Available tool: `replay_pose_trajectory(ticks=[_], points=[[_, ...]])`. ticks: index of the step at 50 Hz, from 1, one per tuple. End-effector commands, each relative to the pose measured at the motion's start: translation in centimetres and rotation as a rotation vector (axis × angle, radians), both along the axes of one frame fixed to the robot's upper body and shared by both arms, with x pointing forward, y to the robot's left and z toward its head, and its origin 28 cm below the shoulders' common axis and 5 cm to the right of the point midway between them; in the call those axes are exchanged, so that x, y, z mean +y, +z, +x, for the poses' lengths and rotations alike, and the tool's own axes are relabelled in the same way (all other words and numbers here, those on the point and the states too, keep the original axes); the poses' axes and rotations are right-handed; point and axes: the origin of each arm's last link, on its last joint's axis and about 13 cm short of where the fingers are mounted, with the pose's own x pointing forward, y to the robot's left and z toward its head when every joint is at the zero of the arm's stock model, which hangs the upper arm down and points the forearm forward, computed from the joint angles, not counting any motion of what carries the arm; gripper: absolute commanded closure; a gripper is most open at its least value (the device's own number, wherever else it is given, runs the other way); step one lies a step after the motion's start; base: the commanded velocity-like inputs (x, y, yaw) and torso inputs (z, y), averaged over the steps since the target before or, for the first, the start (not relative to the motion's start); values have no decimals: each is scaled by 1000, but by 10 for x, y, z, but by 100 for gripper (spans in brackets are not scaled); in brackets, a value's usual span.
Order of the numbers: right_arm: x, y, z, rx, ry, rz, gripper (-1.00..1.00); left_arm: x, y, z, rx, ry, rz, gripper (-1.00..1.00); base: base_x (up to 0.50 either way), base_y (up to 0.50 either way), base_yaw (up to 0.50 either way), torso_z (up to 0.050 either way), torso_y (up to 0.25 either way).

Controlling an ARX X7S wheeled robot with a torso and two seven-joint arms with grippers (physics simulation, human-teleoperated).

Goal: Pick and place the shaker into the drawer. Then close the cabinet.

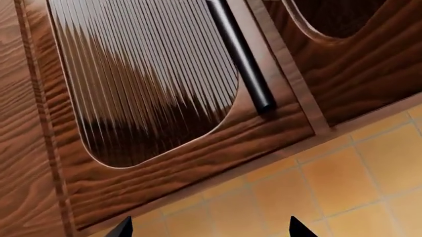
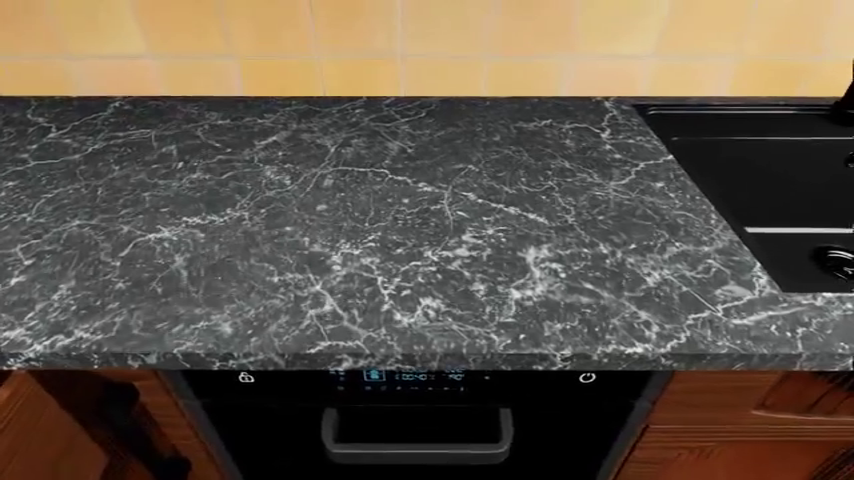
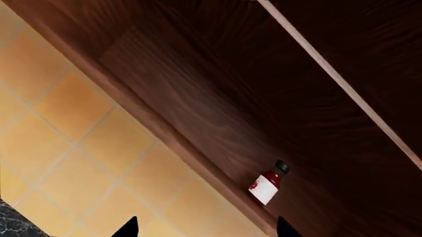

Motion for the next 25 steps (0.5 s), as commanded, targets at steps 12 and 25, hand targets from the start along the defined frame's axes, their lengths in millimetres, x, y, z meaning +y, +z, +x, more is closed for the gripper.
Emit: replay_pose_trajectory(ticks=[12, 25], points=[[0, -3, -2, -13, -31, -12, -100, -4, 1, 0, 0, -14, 8, -100, 500, 184, 0, 0, 1], [0, -5, -2, -12, -35, -13, -100, -6, -1, 0, 3, -21, 6, -100, 500, 176, 0, 0, 2]])
